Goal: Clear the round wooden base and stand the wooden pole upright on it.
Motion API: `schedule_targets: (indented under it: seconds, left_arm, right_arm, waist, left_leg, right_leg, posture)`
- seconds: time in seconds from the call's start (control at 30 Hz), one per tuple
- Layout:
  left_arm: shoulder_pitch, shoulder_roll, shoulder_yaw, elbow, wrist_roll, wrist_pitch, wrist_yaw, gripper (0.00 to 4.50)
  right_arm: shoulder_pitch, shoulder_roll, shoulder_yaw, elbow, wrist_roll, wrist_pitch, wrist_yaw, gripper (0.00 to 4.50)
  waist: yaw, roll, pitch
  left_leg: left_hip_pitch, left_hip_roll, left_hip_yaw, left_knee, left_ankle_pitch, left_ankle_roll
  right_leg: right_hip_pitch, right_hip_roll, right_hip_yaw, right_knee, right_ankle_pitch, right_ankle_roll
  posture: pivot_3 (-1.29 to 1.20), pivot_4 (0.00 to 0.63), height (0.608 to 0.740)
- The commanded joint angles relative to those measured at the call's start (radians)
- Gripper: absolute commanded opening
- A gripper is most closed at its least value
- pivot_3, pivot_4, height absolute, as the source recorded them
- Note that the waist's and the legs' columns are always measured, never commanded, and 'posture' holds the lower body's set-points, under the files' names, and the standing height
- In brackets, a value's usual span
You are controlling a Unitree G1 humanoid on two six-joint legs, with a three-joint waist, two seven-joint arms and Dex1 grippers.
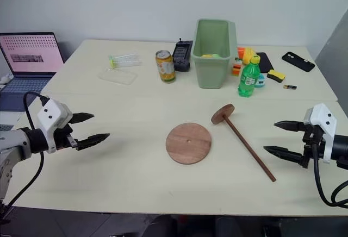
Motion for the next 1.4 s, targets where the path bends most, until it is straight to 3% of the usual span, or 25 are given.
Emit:
schedule_targets:
  seconds: [0.03,0.3,0.6,0.83,1.0,1.13,1.27,1.4]
  left_arm:
    - [-0.017,0.016,0.005,-0.009,-0.001,-0.024,-0.031,4.50]
    - [-0.054,0.017,-0.016,-0.031,0.015,-0.029,-0.038,4.50]
    - [-0.148,-0.029,-0.126,-0.247,-0.049,0.043,-0.068,4.50]
    - [-0.307,-0.169,-0.386,-0.328,0.004,0.063,-0.073,4.50]
    - [-0.354,-0.236,-0.496,-0.299,0.083,-0.005,-0.075,4.50]
    - [-0.363,-0.272,-0.546,-0.278,0.140,-0.052,-0.067,4.50]
    - [-0.358,-0.303,-0.583,-0.253,0.202,-0.107,-0.051,4.50]
    - [-0.344,-0.325,-0.594,-0.253,0.224,-0.125,-0.039,4.50]
  right_arm:
    - [-0.001,0.006,-0.033,-0.021,-0.012,-0.005,0.001,4.40]
    - [-0.004,0.018,-0.027,-0.039,-0.046,-0.015,-0.013,4.40]
    - [-0.092,0.049,0.052,-0.155,-0.032,0.108,-0.166,4.40]
    - [-0.311,0.201,0.266,-0.243,-0.005,0.426,-0.468,4.40]
    - [-0.440,0.273,0.357,-0.211,0.000,0.624,-0.575,4.40]
    - [-0.530,0.299,0.400,-0.156,-0.003,0.742,-0.609,4.40]
    - [-0.672,0.292,0.572,-0.052,-0.100,0.826,-0.647,4.40]
    - [-0.818,0.325,0.663,0.119,-0.133,0.897,-0.614,4.40]
  waist:
    - [0.000,0.000,0.000]
    - [0.000,0.000,0.000]
    - [0.000,0.000,0.000]
    - [0.000,-0.001,0.001]
    - [0.000,-0.001,0.001]
    - [0.000,-0.001,0.001]
    - [-0.001,-0.001,0.001]
    - [-0.002,-0.001,0.001]
  left_leg:
    - [0.000,0.000,0.000,0.000,0.000,0.000]
    - [0.000,0.000,0.000,0.000,0.000,0.000]
    - [0.000,0.000,-0.001,0.000,0.000,0.000]
    - [-0.002,-0.001,-0.001,0.002,0.000,0.000]
    - [-0.002,-0.001,-0.001,0.001,0.000,0.000]
    - [-0.003,-0.001,0.000,0.001,0.000,0.000]
    - [-0.003,-0.002,0.001,0.001,0.000,0.000]
    - [-0.004,-0.001,0.000,0.001,0.000,0.000]
  right_leg:
    - [0.000,0.000,0.000,0.000,0.000,0.000]
    - [0.000,0.000,0.000,0.000,0.000,0.000]
    - [0.000,0.000,0.000,0.000,0.000,0.000]
    - [0.001,0.002,0.001,0.000,0.000,0.000]
    - [-0.001,0.002,0.000,0.000,0.000,0.000]
    - [-0.002,0.002,0.000,0.000,0.000,0.000]
    - [-0.003,0.002,0.000,0.001,0.000,0.000]
    - [-0.005,0.002,0.000,0.001,0.000,0.000]
  posture:
    - [0.00,0.150,0.740]
    - [0.00,0.150,0.740]
    - [0.00,0.150,0.740]
    - [0.00,0.150,0.740]
    - [0.00,0.150,0.740]
    - [0.00,0.150,0.740]
    - [0.00,0.150,0.740]
    - [0.00,0.150,0.740]
